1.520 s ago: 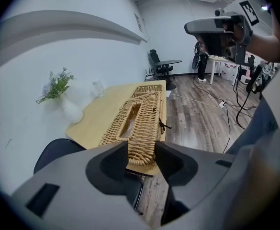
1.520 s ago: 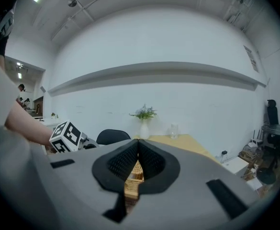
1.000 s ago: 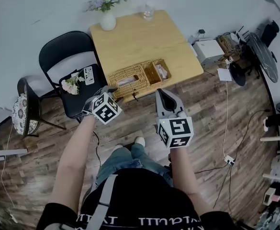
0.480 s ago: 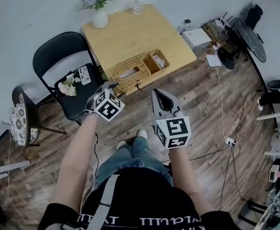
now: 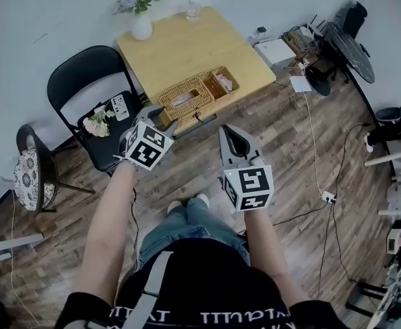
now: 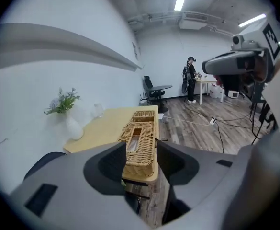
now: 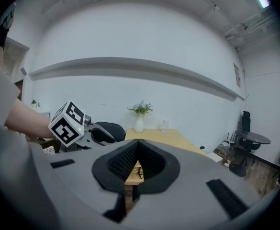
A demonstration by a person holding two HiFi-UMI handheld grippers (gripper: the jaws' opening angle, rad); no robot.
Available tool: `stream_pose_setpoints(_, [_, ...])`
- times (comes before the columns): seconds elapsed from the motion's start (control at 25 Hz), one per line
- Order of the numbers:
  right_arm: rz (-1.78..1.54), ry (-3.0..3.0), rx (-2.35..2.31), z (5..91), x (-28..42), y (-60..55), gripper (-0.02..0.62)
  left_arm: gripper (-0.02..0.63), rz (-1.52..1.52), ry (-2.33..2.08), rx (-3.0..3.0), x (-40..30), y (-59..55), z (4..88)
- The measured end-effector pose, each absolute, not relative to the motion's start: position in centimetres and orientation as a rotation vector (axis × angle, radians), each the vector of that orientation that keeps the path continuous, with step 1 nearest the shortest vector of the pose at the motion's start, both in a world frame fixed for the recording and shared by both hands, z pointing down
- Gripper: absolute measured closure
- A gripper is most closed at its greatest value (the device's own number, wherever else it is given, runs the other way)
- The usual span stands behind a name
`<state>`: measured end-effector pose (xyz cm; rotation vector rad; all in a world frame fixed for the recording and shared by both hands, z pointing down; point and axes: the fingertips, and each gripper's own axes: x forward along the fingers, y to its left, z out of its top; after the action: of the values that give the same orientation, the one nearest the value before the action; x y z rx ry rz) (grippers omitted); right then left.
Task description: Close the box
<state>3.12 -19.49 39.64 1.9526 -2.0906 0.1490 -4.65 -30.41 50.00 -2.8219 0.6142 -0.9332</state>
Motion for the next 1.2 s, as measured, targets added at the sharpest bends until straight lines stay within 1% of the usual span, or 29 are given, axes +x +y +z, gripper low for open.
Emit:
stream_pose_setpoints(0.48, [-0.04,-2.18,1.914,35.0,5.9,-20.7,0.58,0.42,-0.591,1.013,-2.913,-5.4,-31.1,43.2])
stream_pose_setpoints(0.72, [-0.1,-2.212,1.946,32.6,7.5,-21.2,0.58,0.42,-0.351,1.052,-2.876,-5.6,-30.1,37.6])
stream_pose_setpoints(1.2, [-0.321,-2.16,2.004,27.5,9.4,-21.2,0.58,0.421,-0.06,1.059,-2.739,-6.6,-29.8,29.7])
